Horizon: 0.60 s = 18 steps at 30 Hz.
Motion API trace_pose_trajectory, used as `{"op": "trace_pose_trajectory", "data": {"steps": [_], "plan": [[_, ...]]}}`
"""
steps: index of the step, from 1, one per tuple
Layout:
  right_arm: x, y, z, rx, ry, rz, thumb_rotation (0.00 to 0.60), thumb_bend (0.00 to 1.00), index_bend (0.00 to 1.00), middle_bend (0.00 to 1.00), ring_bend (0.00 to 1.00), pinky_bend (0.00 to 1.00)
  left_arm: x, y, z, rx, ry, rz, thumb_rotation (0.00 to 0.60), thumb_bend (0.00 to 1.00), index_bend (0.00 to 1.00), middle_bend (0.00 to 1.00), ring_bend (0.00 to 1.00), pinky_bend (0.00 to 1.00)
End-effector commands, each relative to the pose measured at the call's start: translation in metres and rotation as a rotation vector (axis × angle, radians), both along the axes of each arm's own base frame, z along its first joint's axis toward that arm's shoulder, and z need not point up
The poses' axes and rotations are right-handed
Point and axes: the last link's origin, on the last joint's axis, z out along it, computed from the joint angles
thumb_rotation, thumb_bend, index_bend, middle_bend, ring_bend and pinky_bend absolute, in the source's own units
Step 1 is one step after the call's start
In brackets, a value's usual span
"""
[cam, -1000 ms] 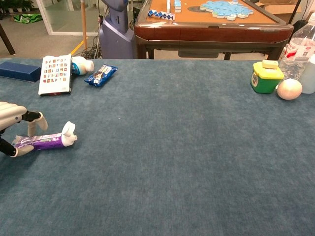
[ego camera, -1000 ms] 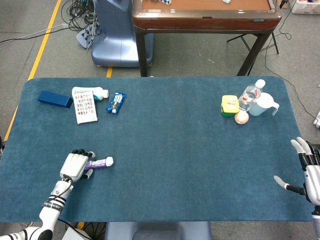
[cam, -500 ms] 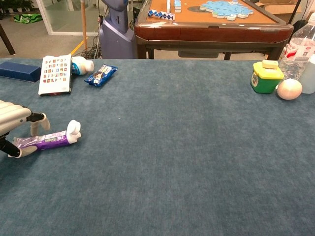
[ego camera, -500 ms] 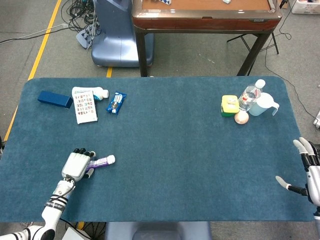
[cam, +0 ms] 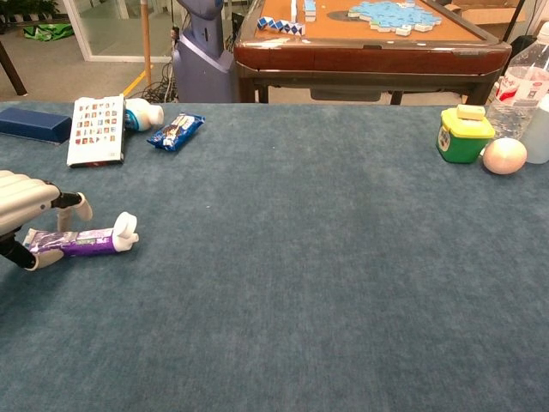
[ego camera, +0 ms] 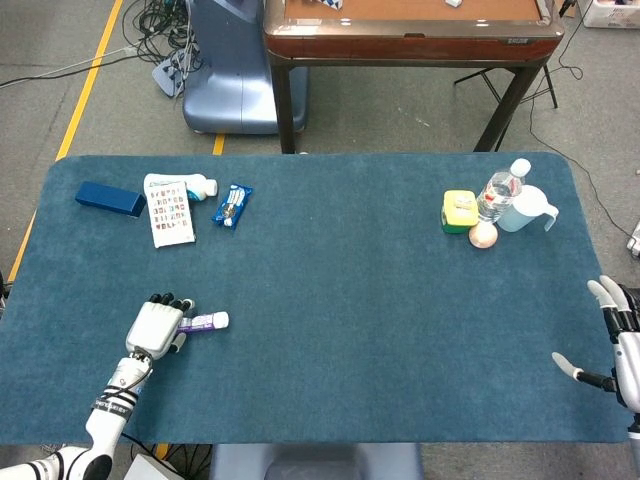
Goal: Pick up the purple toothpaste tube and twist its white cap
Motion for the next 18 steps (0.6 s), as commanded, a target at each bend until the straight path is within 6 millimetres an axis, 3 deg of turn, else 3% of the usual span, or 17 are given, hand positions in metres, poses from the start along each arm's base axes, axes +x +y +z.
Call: {"op": "trace_pose_trajectory", "data": {"steps": [1,5,13,18], "plan": [[-0.0011,0.0005,0.0001,0.0,-0.001,-0.004,0.533,0.0,0.0,0.06,0.0,0.0,0.0027,-0.0004,-0.0018,-0.002,0.009,-0.006,0.539,0.3,0.2,0.36,0.22,0.25],[-0.0034,0.0012,0.0002,0.0,-0.005,-0.012,0.532,0.0,0.0,0.06,0.0,0.0,0.0056,0.0003,-0.006,-0.009,0.015,-0.003,0.535,0.3,0.19,0.35,0.22,0.25],[-0.0055,0.0024,0.0006,0.002,-0.008,-0.015,0.533,0.0,0.0,0.06,0.0,0.0,0.0062,0.0036,-0.0097,0.0,0.04,-0.007,0.596,0.3,0.33,0.4,0.25,0.27],[-0.0052,0.0024,0.0005,0.003,-0.009,-0.012,0.532,0.0,0.0,0.06,0.0,0.0,0.0044,0.0043,-0.0082,0.009,0.045,-0.005,0.598,0.3,0.37,0.43,0.28,0.29]]}}
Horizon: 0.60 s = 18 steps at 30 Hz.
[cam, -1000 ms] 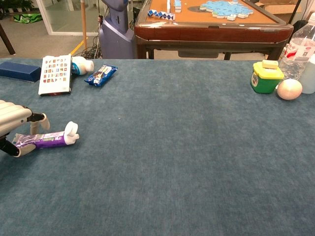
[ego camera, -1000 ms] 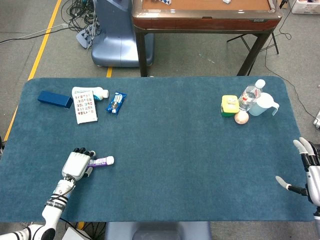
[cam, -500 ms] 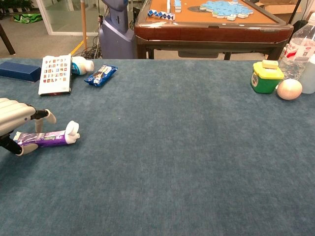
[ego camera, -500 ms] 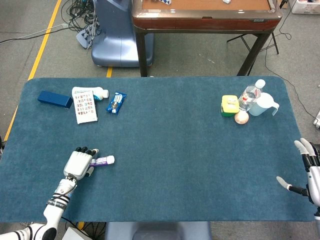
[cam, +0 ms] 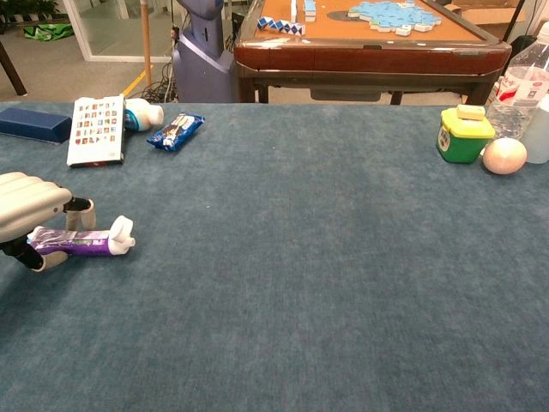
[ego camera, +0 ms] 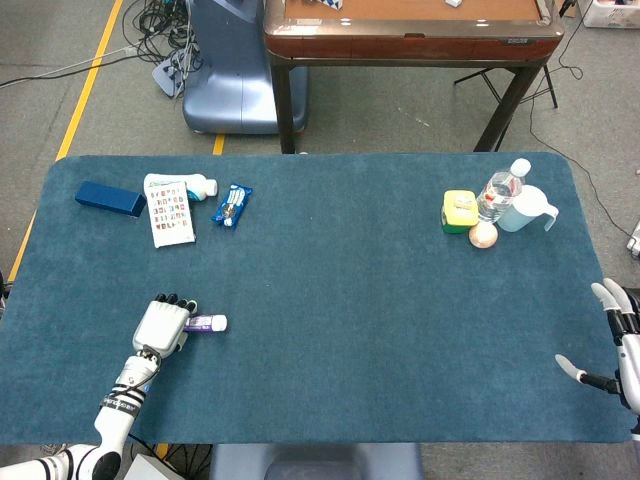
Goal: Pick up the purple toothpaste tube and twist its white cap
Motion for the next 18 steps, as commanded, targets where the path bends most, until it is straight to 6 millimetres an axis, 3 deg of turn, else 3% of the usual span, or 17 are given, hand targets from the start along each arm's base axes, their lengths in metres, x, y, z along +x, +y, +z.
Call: {"op": "trace_pose_trajectory", "data": {"steps": [1,7,18], "plan": [[0.0004,-0.0001,0.0,-0.001,-0.002,0.002,0.533,0.0,0.0,0.06,0.0,0.0,-0.0011,0.0002,0.0001,0.0,-0.001,0.004,0.598,0.3,0.37,0.43,0.28,0.29],[0.0006,0.0005,0.0005,-0.003,-0.001,0.001,0.534,0.0,0.0,0.06,0.0,0.0,-0.0014,0.001,-0.0012,-0.004,-0.018,0.003,0.583,0.3,0.39,0.46,0.3,0.3],[0.0019,-0.0008,0.0003,-0.004,-0.002,0.009,0.534,0.0,0.0,0.06,0.0,0.0,-0.004,0.0081,0.0038,-0.012,-0.066,-0.039,0.6,0.35,0.52,0.59,0.41,0.36]]}}
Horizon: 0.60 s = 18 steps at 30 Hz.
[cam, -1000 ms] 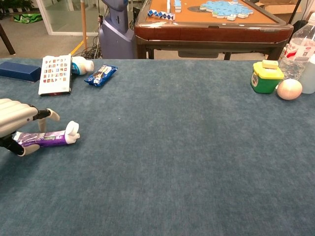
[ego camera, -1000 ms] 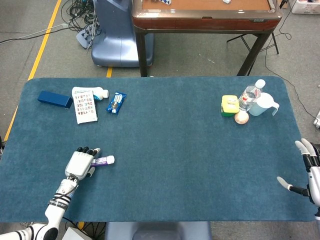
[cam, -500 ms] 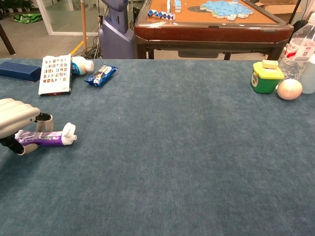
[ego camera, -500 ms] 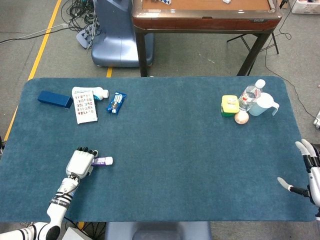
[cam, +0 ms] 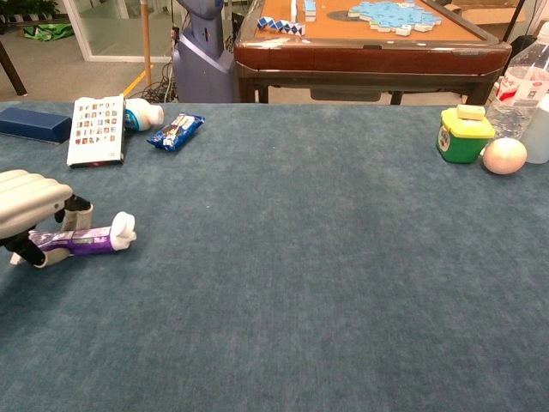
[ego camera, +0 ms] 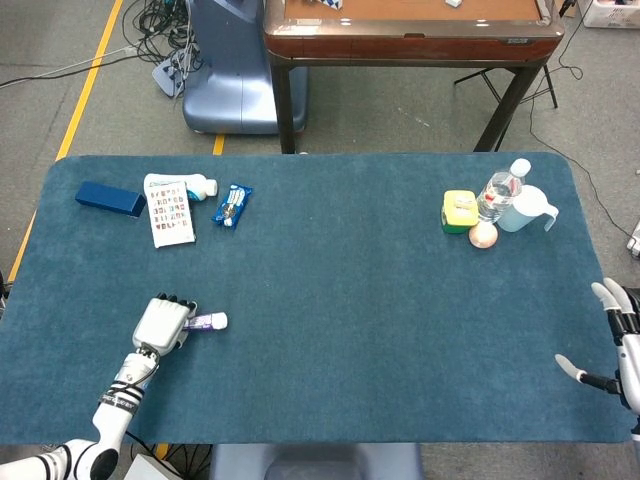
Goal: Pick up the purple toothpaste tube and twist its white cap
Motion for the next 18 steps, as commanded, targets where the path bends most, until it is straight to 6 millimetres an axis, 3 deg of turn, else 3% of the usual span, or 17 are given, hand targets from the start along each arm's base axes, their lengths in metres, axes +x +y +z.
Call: {"op": "trace_pose_trajectory", "data": {"steps": [1,8,12,18], "plan": [[0.001,-0.001,0.0,-0.002,0.003,0.008,0.534,0.0,0.0,0.06,0.0,0.0,-0.001,0.003,0.004,-0.004,-0.024,-0.024,0.6,0.36,0.52,0.6,0.42,0.36],[0.018,-0.011,0.001,0.019,0.03,0.082,0.532,0.0,0.0,0.06,0.0,0.0,0.011,0.008,0.021,-0.03,-0.164,-0.052,0.6,0.4,0.56,0.63,0.45,0.4],[0.042,-0.025,0.002,0.057,0.057,0.186,0.532,0.0,0.0,0.06,0.0,0.0,0.03,0.011,0.032,-0.069,-0.265,-0.082,0.6,0.43,0.56,0.64,0.45,0.41],[0.096,-0.053,-0.006,0.164,0.101,0.387,0.503,0.06,0.0,0.09,0.0,0.0,0.065,0.013,0.042,-0.14,-0.369,-0.109,0.6,0.43,0.57,0.65,0.47,0.43]]}}
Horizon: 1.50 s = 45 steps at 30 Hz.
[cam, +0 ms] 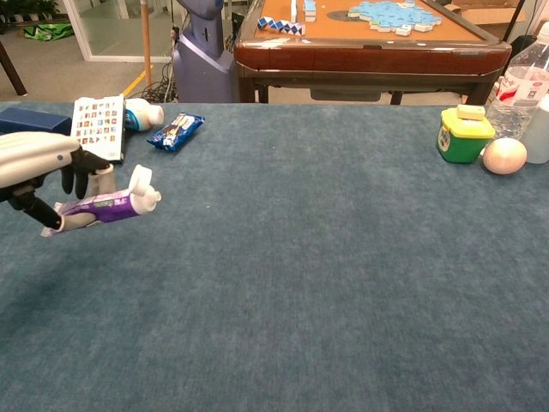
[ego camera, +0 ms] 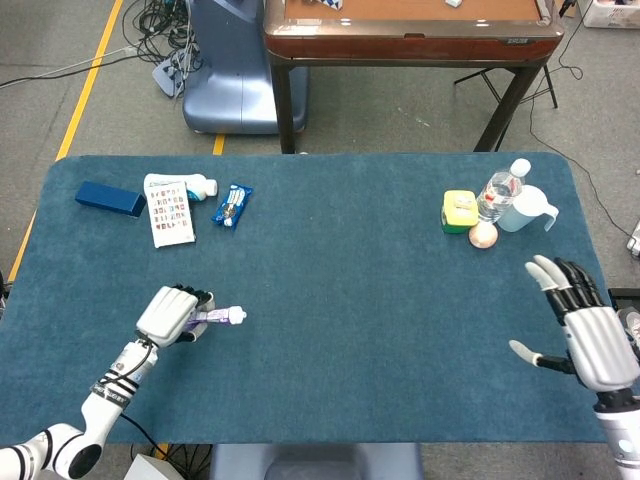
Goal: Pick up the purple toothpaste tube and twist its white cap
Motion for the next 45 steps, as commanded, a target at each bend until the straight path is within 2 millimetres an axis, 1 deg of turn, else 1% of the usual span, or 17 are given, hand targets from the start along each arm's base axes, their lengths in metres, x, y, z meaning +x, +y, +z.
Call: {"op": "trace_pose_trajectory", "data": {"steps": [1,2,3,5,8,9,12,17,21,24,30,41,45], "plan": [[0.039,-0.019,-0.005,0.07,0.043,0.139,0.478,0.08,0.01,0.09,0.0,0.0,0.026,0.004,0.007,-0.049,-0.059,-0.03,0.6,0.43,0.57,0.66,0.47,0.43],[0.047,-0.023,-0.008,0.085,0.051,0.168,0.463,0.1,0.01,0.09,0.0,0.0,0.03,0.004,0.008,-0.057,-0.061,-0.037,0.6,0.43,0.57,0.66,0.48,0.44],[0.059,-0.027,-0.011,0.105,0.061,0.204,0.435,0.12,0.04,0.1,0.0,0.0,0.037,0.004,0.008,-0.068,-0.064,-0.044,0.6,0.44,0.57,0.67,0.48,0.44],[0.075,-0.034,-0.016,0.129,0.076,0.254,0.393,0.14,0.09,0.1,0.0,0.0,0.045,0.005,0.008,-0.084,-0.07,-0.048,0.6,0.44,0.57,0.68,0.49,0.44],[0.099,-0.044,-0.027,0.165,0.101,0.32,0.357,0.15,0.16,0.1,0.0,0.0,0.058,0.006,0.008,-0.108,-0.081,-0.049,0.6,0.44,0.58,0.71,0.5,0.44],[0.107,-0.047,-0.032,0.18,0.111,0.34,0.353,0.16,0.17,0.1,0.0,0.0,0.063,0.007,0.009,-0.113,-0.08,-0.054,0.6,0.44,0.59,0.71,0.51,0.45],[0.122,-0.055,-0.043,0.205,0.132,0.374,0.326,0.16,0.18,0.1,0.0,0.0,0.073,0.008,0.01,-0.117,-0.082,-0.065,0.6,0.44,0.59,0.73,0.51,0.45],[0.144,-0.067,-0.064,0.241,0.165,0.416,0.251,0.17,0.2,0.1,0.0,0.0,0.086,0.009,0.013,-0.135,-0.093,-0.059,0.6,0.44,0.59,0.74,0.52,0.45],[0.159,-0.072,-0.083,0.288,0.169,0.447,0.239,0.18,0.22,0.1,0.0,0.0,0.095,0.011,0.014,-0.144,-0.1,-0.053,0.6,0.44,0.6,0.75,0.52,0.45],[0.167,-0.074,-0.097,0.315,0.176,0.47,0.234,0.18,0.22,0.1,0.0,0.0,0.1,0.014,0.013,-0.153,-0.105,-0.043,0.6,0.44,0.6,0.75,0.52,0.45],[0.179,-0.078,-0.121,0.349,0.197,0.493,0.231,0.18,0.22,0.09,0.0,0.0,0.11,0.017,0.01,-0.17,-0.118,-0.025,0.6,0.44,0.6,0.75,0.52,0.45],[0.193,-0.081,-0.146,0.352,0.204,0.523,0.231,0.19,0.22,0.09,0.0,0.0,0.119,0.018,0.008,-0.169,-0.13,-0.019,0.6,0.44,0.6,0.75,0.52,0.46],[0.193,-0.082,-0.152,0.356,0.224,0.521,0.231,0.19,0.22,0.09,0.0,0.0,0.118,0.019,0.01,-0.161,-0.133,-0.016,0.6,0.45,0.6,0.75,0.52,0.46]]}}
